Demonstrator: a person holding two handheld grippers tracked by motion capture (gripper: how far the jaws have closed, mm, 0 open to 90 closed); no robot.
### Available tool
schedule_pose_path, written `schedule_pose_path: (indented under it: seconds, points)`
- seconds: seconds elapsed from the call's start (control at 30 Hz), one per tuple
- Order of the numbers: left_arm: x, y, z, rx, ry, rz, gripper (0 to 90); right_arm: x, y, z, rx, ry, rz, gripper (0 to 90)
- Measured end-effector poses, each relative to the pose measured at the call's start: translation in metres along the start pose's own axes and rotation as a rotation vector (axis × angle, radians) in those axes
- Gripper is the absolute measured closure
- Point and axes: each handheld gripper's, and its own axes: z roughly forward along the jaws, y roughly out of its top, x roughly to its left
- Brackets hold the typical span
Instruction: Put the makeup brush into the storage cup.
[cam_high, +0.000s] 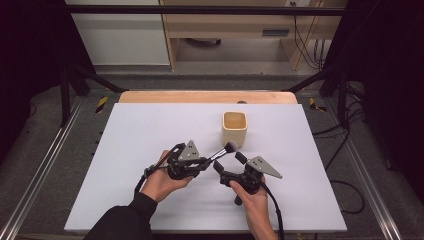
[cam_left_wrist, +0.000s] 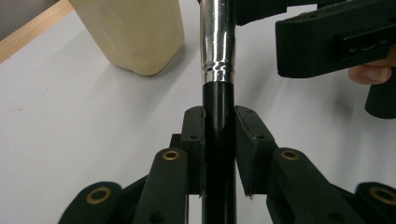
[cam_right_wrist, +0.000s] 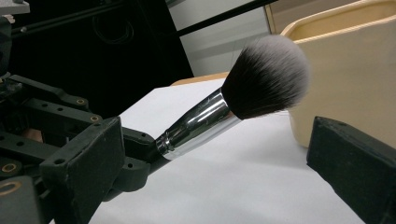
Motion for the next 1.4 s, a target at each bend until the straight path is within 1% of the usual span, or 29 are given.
schedule_pose_path:
  seconds: [0.17,0.4,0.5,0.53,0.73,0.9,1.23,1.33,1.4]
  points:
    - [-0.0009,0.0004,0.0005,-0.004,-0.001,-0.001,74.3,0.0011,0.0011,0.0001,-0.001,-0.002,0.017,5.9]
    - [-0.0014,0.0011,0.0008,-0.004,0.000,0.008,74.3,0.0006,0.0011,0.0017,-0.007,0.001,0.002,7.4]
    - [-0.0020,0.0014,0.0015,-0.005,-0.003,0.009,74.4,0.0024,0.0021,0.0014,-0.006,0.008,0.021,10.9]
    - [-0.0026,0.0014,0.0021,-0.009,-0.005,0.003,74.4,0.0021,0.0022,0.0014,-0.005,0.012,0.015,11.3]
    - [-0.0032,0.0020,0.0026,-0.010,-0.003,0.007,74.3,0.0022,0.0030,0.0018,-0.006,0.021,0.017,14.9]
    - [-0.0036,0.0024,0.0030,-0.011,-0.004,0.009,74.4,0.0023,0.0033,0.0018,0.000,0.034,0.028,19.2]
    - [-0.0052,0.0036,0.0039,-0.021,-0.006,0.005,74.3,0.0017,0.0035,0.0024,0.008,0.050,0.038,22.9]
    - [-0.0054,0.0040,0.0042,-0.018,-0.009,0.012,74.4,0.0007,0.0038,0.0025,0.006,0.053,0.034,24.4]
    - [-0.0062,0.0042,0.0048,-0.022,-0.008,0.009,74.3,0.0012,0.0043,0.0025,0.012,0.050,0.047,26.3]
